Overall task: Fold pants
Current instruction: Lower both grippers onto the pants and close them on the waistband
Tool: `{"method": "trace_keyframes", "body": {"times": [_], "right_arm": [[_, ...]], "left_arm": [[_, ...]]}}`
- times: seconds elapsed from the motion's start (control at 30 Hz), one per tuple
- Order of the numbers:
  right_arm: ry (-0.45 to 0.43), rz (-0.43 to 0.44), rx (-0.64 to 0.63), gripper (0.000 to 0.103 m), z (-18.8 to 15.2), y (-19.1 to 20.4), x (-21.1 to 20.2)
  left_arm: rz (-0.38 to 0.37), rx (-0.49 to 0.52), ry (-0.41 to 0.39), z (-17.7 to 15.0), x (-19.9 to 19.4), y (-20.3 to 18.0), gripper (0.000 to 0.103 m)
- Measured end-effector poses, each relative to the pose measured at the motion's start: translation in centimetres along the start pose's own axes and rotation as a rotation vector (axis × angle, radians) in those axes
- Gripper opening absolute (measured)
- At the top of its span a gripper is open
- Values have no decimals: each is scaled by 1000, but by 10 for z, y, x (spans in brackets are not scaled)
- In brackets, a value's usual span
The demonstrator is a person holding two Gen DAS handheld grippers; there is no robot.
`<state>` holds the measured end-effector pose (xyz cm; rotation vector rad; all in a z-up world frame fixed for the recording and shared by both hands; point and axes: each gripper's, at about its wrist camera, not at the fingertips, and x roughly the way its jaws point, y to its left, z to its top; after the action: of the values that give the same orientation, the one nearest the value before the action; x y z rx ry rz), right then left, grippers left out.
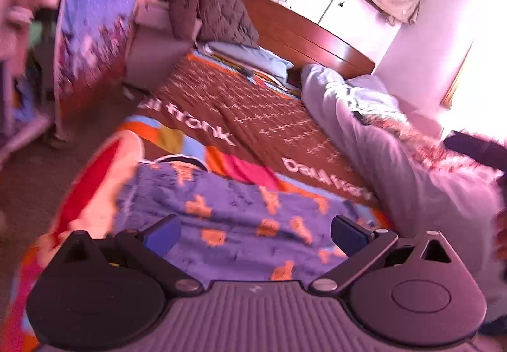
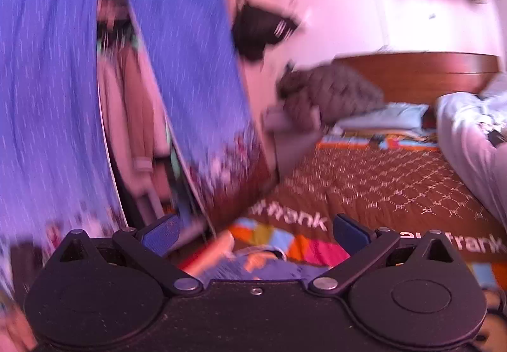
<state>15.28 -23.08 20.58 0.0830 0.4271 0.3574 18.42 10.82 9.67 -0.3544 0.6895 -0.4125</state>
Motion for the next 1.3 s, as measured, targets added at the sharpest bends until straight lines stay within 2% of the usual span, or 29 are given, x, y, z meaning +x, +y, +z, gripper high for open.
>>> {"method": "trace_keyframes", "body": {"times": [0.03, 0.1, 0.17, 0.27, 0.33, 0.47, 0.53, 0.67, 0.77, 0.83, 0.87, 0.9, 0.93, 0.97, 1.0, 1.03, 1.1, 1.23, 1.3], "right_arm": [[41, -9, -33, 102, 5, -8, 18], [139, -11, -130, 102, 9, -25, 63], [226, 4, -225, 102, 2, -44, 106], [325, 81, -287, 102, -34, -78, 172], [389, 106, -285, 96, -53, -103, 211], [466, 143, -227, 90, -83, -144, 277], [487, 155, -203, 88, -94, -160, 300], [583, 140, -187, 75, -116, -182, 351], [636, 172, -196, 72, -130, -190, 376], [657, 187, -224, 71, -132, -188, 387], [669, 192, -233, 68, -133, -188, 391], [688, 203, -228, 57, -135, -187, 396], [712, 215, -222, 44, -137, -187, 400], [729, 212, -227, 40, -140, -185, 403], [732, 203, -235, 31, -142, -183, 404], [729, 196, -240, 16, -143, -180, 405], [720, 170, -249, 2, -141, -177, 404], [648, 110, -292, 1, -128, -165, 393], [605, 101, -290, 1, -121, -164, 389]], "left_arm": [[-2, 4, 6, 10, 13, 8, 103], [45, 87, 3, 28, 41, 13, 103], [140, 239, -22, 45, 70, 14, 103], [236, 448, -32, 63, 118, 7, 103], [261, 533, 13, 72, 160, 10, 103], [263, 572, 146, 77, 230, 22, 103], [261, 623, 224, 74, 263, 31, 102], [292, 706, 296, 61, 296, 52, 84], [251, 710, 385, 61, 314, 60, 69], [224, 721, 439, 60, 323, 64, 54], [210, 722, 465, 59, 325, 65, 38], [203, 717, 485, 58, 326, 65, 21], [193, 709, 488, 56, 325, 64, 16], [190, 709, 486, 55, 324, 64, 10], [196, 720, 475, 53, 323, 61, 3], [213, 734, 460, 51, 321, 59, 1], [241, 747, 410, 50, 315, 54, 0], [272, 740, 317, 56, 303, 45, 0], [318, 754, 267, 60, 300, 42, 0]]}}
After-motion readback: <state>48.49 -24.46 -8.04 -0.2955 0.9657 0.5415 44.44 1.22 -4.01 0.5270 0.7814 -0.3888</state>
